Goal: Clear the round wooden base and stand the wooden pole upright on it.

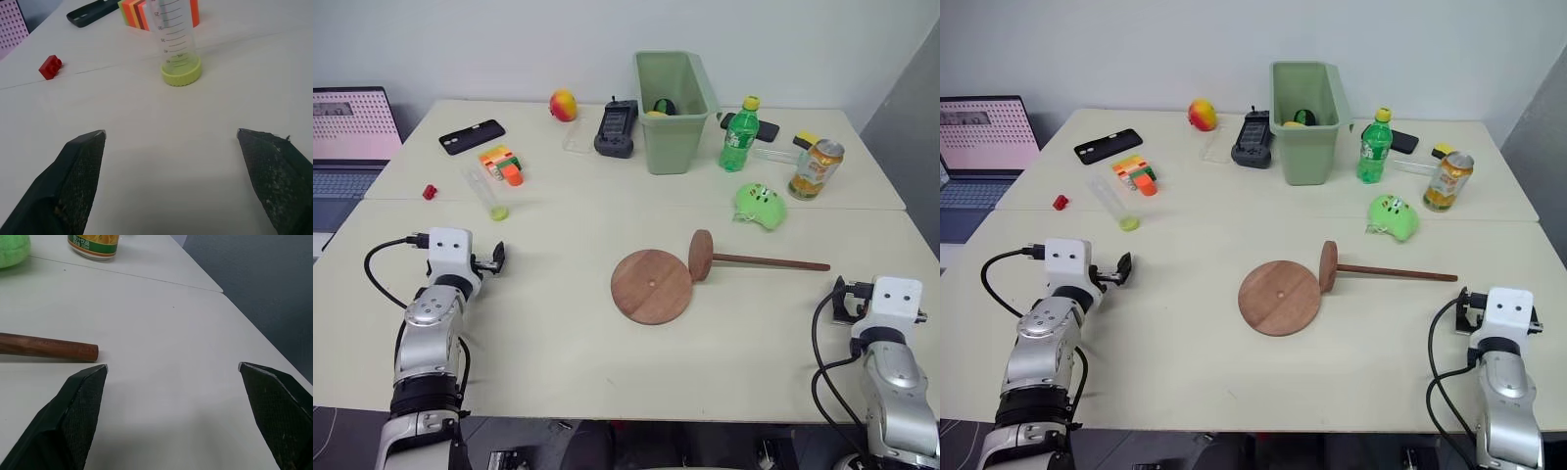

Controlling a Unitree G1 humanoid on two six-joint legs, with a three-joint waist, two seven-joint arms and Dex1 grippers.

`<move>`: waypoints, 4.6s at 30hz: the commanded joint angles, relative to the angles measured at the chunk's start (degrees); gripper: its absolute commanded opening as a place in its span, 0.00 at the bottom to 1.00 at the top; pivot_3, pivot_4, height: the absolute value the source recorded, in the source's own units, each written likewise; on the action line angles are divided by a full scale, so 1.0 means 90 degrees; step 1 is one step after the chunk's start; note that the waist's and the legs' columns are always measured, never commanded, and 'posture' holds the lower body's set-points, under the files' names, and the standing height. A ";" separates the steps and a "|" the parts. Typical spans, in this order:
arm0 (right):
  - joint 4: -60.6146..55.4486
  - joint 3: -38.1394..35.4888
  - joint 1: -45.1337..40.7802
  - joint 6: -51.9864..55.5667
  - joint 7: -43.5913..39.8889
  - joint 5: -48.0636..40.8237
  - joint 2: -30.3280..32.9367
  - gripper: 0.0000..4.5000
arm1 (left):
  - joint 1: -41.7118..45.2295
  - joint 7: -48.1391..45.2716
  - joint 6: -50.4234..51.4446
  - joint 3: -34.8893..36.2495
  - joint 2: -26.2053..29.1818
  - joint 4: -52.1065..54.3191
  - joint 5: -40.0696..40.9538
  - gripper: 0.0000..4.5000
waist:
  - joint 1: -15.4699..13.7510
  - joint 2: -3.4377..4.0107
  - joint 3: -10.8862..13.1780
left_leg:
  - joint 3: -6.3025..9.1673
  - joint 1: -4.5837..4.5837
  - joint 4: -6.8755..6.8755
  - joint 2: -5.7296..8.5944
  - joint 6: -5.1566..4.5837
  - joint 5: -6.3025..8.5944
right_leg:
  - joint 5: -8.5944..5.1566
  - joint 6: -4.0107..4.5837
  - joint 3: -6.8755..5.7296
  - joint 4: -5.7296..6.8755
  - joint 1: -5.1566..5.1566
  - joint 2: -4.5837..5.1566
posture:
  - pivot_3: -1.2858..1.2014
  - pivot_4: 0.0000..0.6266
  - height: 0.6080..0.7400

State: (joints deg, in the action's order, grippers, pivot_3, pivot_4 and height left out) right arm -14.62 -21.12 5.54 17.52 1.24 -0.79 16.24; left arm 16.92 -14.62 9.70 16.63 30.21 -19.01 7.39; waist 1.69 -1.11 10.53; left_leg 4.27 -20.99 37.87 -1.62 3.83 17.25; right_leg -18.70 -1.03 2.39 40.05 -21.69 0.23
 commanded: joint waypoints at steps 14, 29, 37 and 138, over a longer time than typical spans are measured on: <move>-0.1212 0.0920 -0.0912 0.1744 -0.4248 -0.1511 0.3325 1.00 | 0.0059 -0.3145 0.1765 -0.0878 0.1281 0.2945 0.1362 0.99 | 0.0001 0.0003 0.0003 | 0.0006 0.0008 0.0004 0.0006 -0.0001 0.0000 | 0.0000 0.0000 -0.0005 -0.0006 0.0018 -0.0011 | 0.52 0.24 1.00; 0.2986 0.4648 -0.5938 0.0697 -0.9075 -0.0414 0.4460 1.00 | 0.2618 -0.5250 0.2705 -0.2728 0.1181 0.4476 0.2482 0.99 | 0.0027 -0.0001 0.0013 | -0.0002 -0.0007 0.0008 0.0010 -0.0007 0.0002 | 0.0000 0.0001 -0.0006 -0.0023 0.0004 -0.0022 | 0.52 0.24 1.00; 0.4286 0.5180 -0.6393 -0.0140 -0.9365 0.0359 0.3833 1.00 | 0.3024 -0.5335 0.2992 -0.2966 0.1113 0.4652 0.2551 0.99 | 0.0027 -0.0001 0.0014 | -0.0003 -0.0030 0.0019 0.0002 -0.0001 -0.0002 | 0.0000 0.0001 -0.0002 -0.0017 -0.0017 -0.0010 | 0.52 0.24 1.00; 0.1605 0.3785 -0.2324 -0.1809 -0.4946 -0.1459 -0.0741 0.04 | -0.5018 -0.3748 0.0479 0.0459 0.0162 0.7077 0.3577 1.00 | 0.0013 0.0008 -0.0032 | 0.0020 0.0021 0.0007 -0.0004 -0.0006 0.0001 | 0.0017 -0.0010 0.0003 -0.0027 0.0033 -0.0014 | 0.52 0.24 1.00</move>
State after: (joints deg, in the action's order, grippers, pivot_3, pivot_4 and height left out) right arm -2.68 11.69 -17.84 -3.00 -43.71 -16.28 8.22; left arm -27.91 -48.22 15.37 19.97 31.30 43.95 39.27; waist 1.80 -1.04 10.24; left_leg 4.45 -20.77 37.93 -1.65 3.78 17.25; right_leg -18.54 -1.12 2.44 39.81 -21.39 0.10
